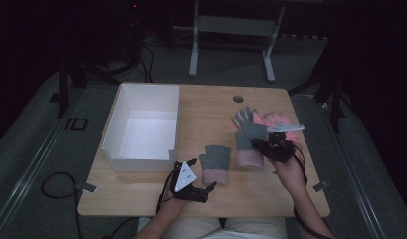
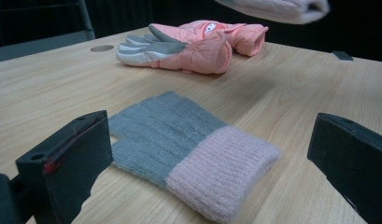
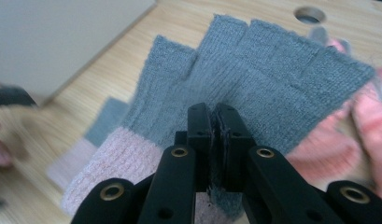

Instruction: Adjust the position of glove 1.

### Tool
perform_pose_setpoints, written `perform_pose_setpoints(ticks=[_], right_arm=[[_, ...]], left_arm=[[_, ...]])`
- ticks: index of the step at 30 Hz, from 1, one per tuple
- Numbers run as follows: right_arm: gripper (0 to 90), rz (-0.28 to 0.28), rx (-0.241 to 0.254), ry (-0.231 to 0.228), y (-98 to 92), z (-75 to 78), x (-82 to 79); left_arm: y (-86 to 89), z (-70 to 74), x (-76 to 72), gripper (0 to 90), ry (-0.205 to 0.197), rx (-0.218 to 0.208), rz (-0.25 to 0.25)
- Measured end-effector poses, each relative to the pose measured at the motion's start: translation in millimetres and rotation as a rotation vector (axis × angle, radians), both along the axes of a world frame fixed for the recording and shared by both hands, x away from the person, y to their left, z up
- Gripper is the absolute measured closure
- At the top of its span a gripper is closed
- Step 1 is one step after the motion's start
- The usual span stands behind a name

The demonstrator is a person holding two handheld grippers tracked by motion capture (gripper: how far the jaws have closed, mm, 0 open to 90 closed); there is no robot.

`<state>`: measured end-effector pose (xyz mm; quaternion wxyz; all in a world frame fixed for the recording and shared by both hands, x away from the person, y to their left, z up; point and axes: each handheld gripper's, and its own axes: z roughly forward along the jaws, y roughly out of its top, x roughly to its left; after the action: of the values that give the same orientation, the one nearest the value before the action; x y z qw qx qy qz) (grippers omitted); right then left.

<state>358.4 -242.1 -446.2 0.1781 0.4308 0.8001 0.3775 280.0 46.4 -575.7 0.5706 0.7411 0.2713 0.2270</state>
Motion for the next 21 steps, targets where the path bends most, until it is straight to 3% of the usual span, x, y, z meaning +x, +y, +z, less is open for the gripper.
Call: perform_pose_setpoints(ticks=[5, 7, 9, 11, 21], right_arm=[[85.2, 0.023, 0.012, 0.010, 25.6, -3.5, 4.9], [85.1, 0.043, 0.016, 0.031, 45.2, -12.0, 8.0], [85.1, 0.043, 0.017, 0.033, 48.0, -13.5, 8.2], [85.1, 0.051, 0.031, 0.067, 64.0, -25.5, 9.8], [85.0, 0.065, 0.015, 0.141, 82.1, -57.8, 7.3]], left_arm=[[-0.2, 0.0, -0.1, 0.0, -0.003, 0.003, -0.002], [0.2, 0.1, -0.2, 0.0, -0.004, 0.004, -0.004], [0.2, 0.1, -0.2, 0.0, -0.004, 0.004, -0.004], [0.4, 0.0, -0.1, 0.0, -0.001, 0.000, -0.003], [0.0, 0.1, 0.1, 0.0, 0.001, 0.005, -0.008]])
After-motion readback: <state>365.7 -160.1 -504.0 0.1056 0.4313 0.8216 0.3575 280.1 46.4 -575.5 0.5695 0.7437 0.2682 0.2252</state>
